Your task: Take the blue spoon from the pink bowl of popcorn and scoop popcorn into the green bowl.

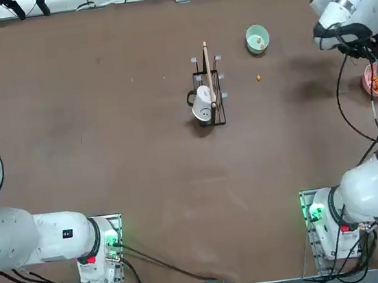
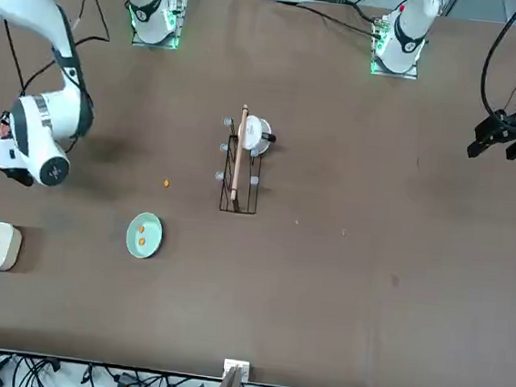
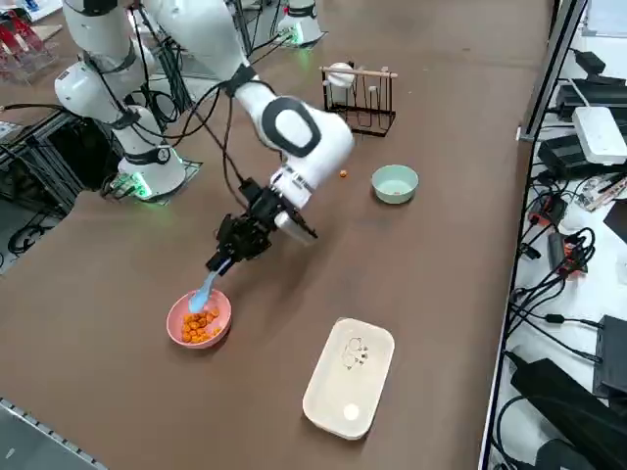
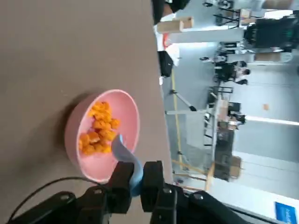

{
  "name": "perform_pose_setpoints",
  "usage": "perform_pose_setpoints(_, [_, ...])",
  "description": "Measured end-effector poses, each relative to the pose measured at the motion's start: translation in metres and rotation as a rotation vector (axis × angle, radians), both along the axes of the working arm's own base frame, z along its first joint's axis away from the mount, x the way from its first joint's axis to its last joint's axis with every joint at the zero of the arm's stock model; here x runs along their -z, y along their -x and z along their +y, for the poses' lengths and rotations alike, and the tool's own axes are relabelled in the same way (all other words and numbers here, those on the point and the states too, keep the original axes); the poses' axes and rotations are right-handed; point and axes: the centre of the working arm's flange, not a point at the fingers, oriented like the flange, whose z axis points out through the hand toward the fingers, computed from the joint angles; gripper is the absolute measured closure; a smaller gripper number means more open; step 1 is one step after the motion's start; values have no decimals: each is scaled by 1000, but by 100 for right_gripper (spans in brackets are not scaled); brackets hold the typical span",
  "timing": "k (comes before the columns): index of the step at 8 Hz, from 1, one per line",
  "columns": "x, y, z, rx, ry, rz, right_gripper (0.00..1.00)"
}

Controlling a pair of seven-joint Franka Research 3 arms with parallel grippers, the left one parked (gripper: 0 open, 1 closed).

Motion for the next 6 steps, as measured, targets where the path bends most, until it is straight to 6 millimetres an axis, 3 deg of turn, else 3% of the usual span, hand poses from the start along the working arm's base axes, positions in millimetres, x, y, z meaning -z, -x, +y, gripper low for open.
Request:
perform_pose_setpoints(1, [4, 1, -2, 1, -8, -9, 84])
perform_pose_setpoints(4, [4, 5, -19, 41, -40, -45, 34])
perform_pose_setpoints(5, [0, 4, -17, 87, -84, -76, 13])
perform_pose_setpoints(6, [-9, 2, -11, 129, -137, -112, 0])
